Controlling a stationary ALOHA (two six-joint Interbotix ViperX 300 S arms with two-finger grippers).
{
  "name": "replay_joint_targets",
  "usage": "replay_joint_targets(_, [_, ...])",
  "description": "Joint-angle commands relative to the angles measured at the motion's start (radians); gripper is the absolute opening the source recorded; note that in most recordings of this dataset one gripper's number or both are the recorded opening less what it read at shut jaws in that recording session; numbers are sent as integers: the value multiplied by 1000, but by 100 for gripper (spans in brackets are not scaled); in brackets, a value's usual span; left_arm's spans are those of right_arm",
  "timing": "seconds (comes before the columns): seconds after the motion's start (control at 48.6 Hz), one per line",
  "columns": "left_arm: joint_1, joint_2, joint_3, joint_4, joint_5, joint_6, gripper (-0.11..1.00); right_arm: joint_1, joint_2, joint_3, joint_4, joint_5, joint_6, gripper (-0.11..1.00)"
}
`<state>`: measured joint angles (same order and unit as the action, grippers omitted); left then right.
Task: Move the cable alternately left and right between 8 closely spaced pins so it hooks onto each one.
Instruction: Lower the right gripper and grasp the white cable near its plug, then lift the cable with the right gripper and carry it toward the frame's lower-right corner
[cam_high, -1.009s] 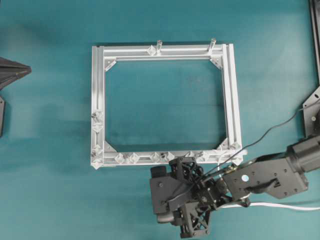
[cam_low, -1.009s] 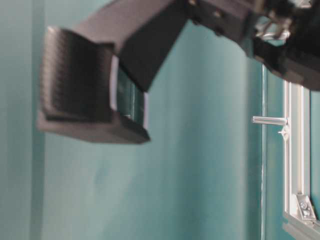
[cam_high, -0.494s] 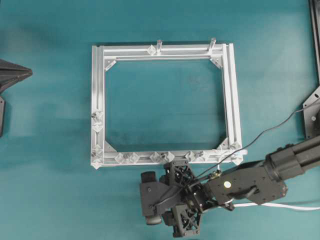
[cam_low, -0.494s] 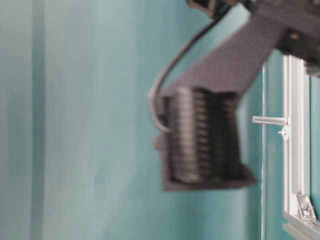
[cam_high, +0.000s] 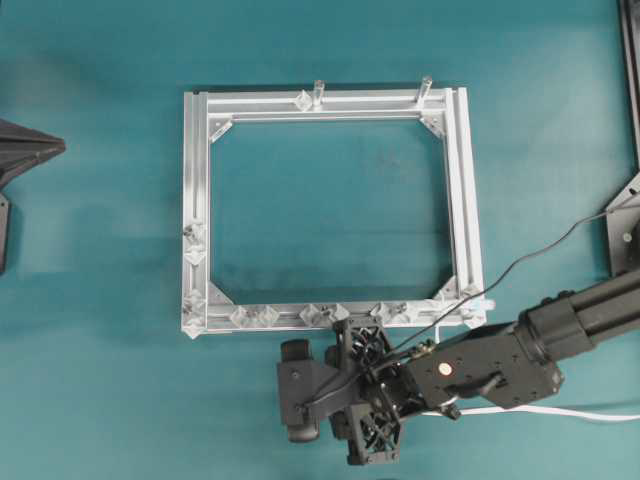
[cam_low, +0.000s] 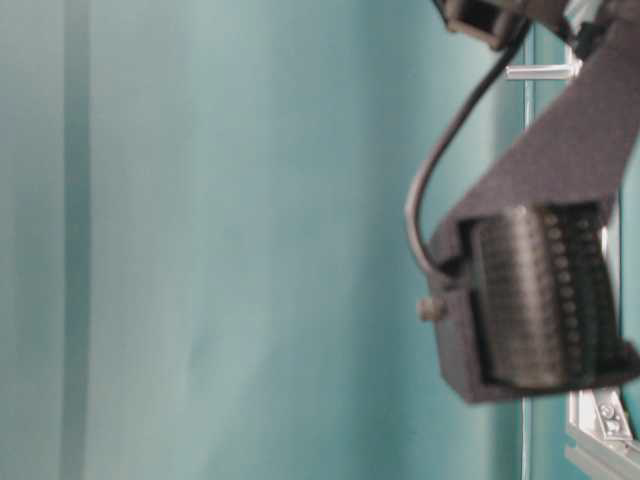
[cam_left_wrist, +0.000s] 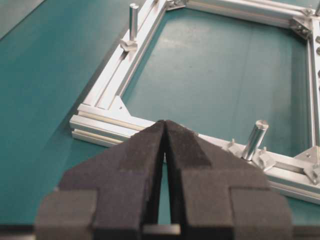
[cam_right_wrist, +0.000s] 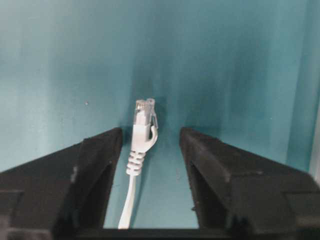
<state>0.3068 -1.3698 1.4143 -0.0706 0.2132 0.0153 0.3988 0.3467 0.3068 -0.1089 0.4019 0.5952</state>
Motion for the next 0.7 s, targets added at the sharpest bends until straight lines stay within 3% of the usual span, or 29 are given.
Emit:
replay_joint_targets(0.0, [3, 8, -6, 3, -15, -8, 0, -2, -15, -15, 2, 0, -2, 44])
replay_joint_targets(0.103, [2, 8, -5, 3, -18, -6, 0, -2, -15, -23, 2, 2, -2, 18])
replay_joint_targets(0.144, [3, 8, -5, 3, -18, -8, 0, -2, -15, -26, 2, 0, -2, 14])
replay_joint_targets(0.576, [3, 8, -5, 3, -18, -6, 0, -2, -74, -78, -3, 117, 0, 14])
replay_joint_targets(0.679, [2, 8, -5, 3, -18, -6, 0, -2, -94, -78, -5, 166, 41, 14])
